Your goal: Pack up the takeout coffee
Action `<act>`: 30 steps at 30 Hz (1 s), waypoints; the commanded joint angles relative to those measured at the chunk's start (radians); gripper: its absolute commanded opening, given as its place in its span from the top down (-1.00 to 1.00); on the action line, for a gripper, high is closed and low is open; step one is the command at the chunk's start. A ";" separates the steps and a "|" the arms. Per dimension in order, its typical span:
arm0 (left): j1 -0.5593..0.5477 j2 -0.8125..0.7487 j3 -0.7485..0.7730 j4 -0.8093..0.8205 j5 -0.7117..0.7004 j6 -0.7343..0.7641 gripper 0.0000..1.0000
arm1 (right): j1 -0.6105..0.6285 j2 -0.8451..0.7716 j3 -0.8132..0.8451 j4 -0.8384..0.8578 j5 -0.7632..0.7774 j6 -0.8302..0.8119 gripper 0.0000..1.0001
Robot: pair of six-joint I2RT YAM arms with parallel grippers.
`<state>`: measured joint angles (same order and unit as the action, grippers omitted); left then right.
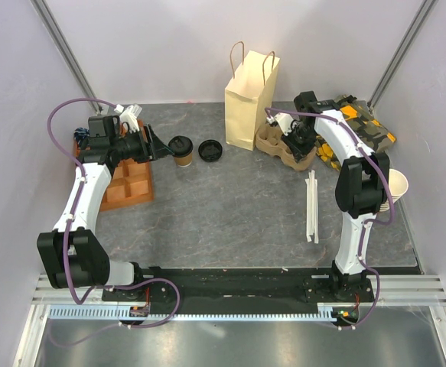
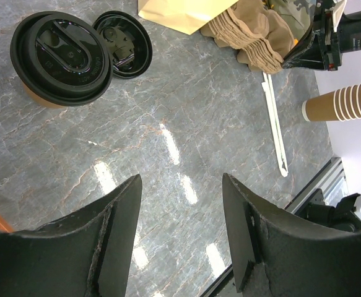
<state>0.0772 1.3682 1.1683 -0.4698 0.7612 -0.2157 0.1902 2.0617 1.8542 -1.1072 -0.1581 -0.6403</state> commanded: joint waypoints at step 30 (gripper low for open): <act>-0.001 0.011 0.047 0.019 0.004 0.036 -0.24 | -0.003 -0.183 0.016 0.064 0.011 -0.035 1.00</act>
<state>0.0772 1.3788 1.1736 -0.4690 0.7616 -0.2150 0.1867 1.9495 1.8721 -1.0790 -0.1551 -0.6525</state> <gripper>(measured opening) 0.622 0.105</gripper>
